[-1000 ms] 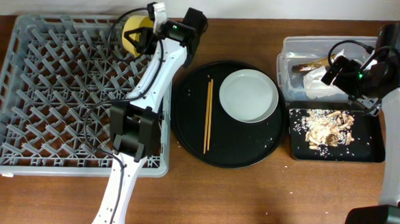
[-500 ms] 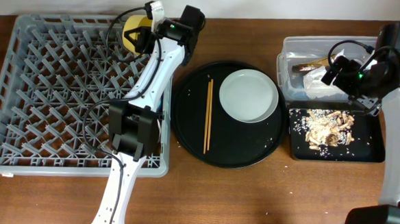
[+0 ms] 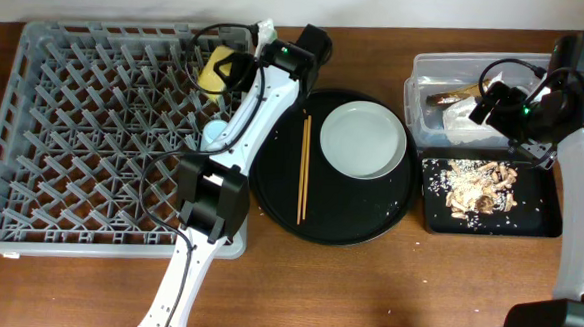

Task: Sort waste into correct bins and load items into the dishwasher rack
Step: 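Place the yellow bowl in the rack's upper area with the left gripper, then grasp the white plate edge with the left gripper and lift it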

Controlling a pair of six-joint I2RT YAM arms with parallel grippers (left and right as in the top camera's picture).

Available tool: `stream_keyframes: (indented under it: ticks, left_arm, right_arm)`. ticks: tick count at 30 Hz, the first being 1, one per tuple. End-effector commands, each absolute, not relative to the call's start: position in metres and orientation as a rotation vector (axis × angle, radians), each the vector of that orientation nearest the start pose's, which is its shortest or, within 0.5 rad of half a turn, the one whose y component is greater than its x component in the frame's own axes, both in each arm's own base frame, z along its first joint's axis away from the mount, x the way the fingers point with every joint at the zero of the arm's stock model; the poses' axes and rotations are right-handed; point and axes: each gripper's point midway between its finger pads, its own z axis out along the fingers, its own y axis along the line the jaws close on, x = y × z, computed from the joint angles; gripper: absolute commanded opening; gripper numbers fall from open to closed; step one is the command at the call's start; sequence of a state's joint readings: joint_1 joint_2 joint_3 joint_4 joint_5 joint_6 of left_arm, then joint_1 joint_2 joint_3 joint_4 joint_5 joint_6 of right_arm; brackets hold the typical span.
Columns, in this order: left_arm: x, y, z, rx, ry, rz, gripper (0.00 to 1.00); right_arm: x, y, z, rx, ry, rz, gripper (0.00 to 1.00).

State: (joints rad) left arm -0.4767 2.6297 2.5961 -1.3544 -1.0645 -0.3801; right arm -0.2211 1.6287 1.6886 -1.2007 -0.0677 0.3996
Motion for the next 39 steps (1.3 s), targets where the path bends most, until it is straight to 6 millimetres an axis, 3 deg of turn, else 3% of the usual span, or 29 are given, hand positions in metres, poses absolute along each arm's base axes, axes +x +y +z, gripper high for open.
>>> stream_keyframes:
  ticks: [1,3,7,9,13,17,21,25,29,32,33,36,39]
  left_arm:
    - [0.536,-0.124,0.138,0.007,2.447,0.908,0.56]
    - [0.536,-0.150,0.142,0.146,2.541,0.688,0.62]
    - [0.511,-0.244,0.159,0.517,2.645,-0.062,0.68]
    - [0.498,-0.272,0.147,0.580,2.687,-0.291,0.70]
    - [0.496,-0.293,0.090,0.628,2.766,-0.375,0.70]
    - [0.490,-0.323,0.049,0.700,2.773,-0.379,0.71]
    - [0.488,-0.326,0.027,0.712,2.800,-0.372,0.70]
    - [0.486,-0.325,0.011,0.716,2.825,-0.363,0.44]
    - [0.484,-0.327,0.004,0.722,2.833,-0.361,0.31]
    - [0.485,-0.328,0.005,0.722,2.826,-0.364,0.04]
    - [0.486,-0.329,0.005,0.723,2.822,-0.371,0.00]
    - [0.486,-0.329,0.020,0.720,2.806,-0.375,0.00]
    - [0.494,-0.316,0.073,0.677,2.733,-0.380,0.00]
  right_arm:
    - [0.373,-0.075,0.232,0.811,2.580,0.122,0.98]
    - [0.373,-0.075,0.232,0.811,2.580,0.121,0.98]
    - [0.373,-0.075,0.232,0.811,2.580,0.121,0.98]
    - [0.373,-0.075,0.232,0.811,2.580,0.121,0.98]
    - [0.373,-0.075,0.232,0.811,2.580,0.122,0.98]
    - [0.373,-0.075,0.232,0.811,2.580,0.122,0.98]
    - [0.373,-0.075,0.232,0.811,2.580,0.122,0.98]
    - [0.373,-0.075,0.232,0.811,2.580,0.122,0.98]
    - [0.373,-0.075,0.232,0.811,2.580,0.122,0.98]
    - [0.373,-0.075,0.232,0.811,2.580,0.121,0.98]
    - [0.373,-0.075,0.232,0.811,2.580,0.122,0.98]
    - [0.373,-0.075,0.232,0.811,2.580,0.122,0.98]
    - [0.373,-0.075,0.232,0.811,2.580,0.121,0.98]
